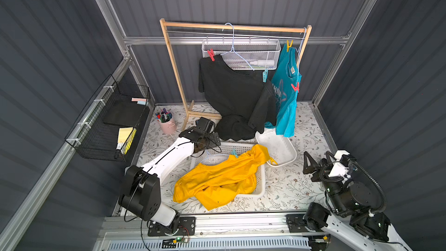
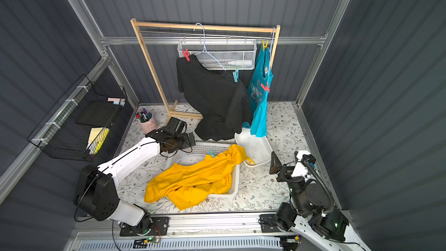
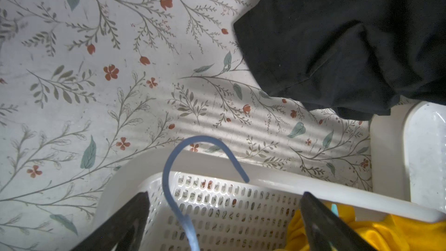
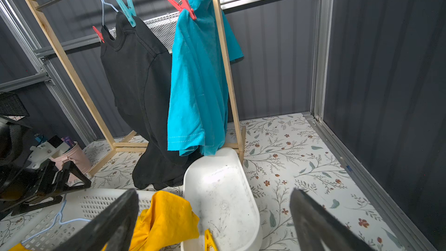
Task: Remove the clothespins securing t-shirts to the hanger
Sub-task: Pick up the hanger from the basket.
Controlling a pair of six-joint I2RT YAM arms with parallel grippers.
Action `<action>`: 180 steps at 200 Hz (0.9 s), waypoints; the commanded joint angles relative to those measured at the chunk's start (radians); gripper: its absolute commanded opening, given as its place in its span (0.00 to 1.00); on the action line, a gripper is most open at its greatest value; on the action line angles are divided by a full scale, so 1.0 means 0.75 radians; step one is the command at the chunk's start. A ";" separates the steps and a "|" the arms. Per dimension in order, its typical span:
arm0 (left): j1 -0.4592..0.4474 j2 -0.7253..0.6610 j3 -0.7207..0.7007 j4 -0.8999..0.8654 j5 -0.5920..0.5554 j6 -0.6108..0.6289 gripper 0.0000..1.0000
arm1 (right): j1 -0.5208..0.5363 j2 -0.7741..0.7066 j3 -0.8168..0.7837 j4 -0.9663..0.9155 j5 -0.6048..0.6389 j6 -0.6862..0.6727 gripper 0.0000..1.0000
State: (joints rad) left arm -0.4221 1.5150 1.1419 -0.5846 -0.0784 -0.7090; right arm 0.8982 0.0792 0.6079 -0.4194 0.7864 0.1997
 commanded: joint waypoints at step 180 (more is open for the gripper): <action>0.032 -0.041 -0.125 0.228 0.177 0.045 0.18 | 0.002 0.019 0.021 -0.038 0.011 0.035 0.99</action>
State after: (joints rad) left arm -0.4038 1.5394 1.0634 -0.4416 0.0418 -0.7589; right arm 0.8982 0.0944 0.6079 -0.4419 0.7860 0.2100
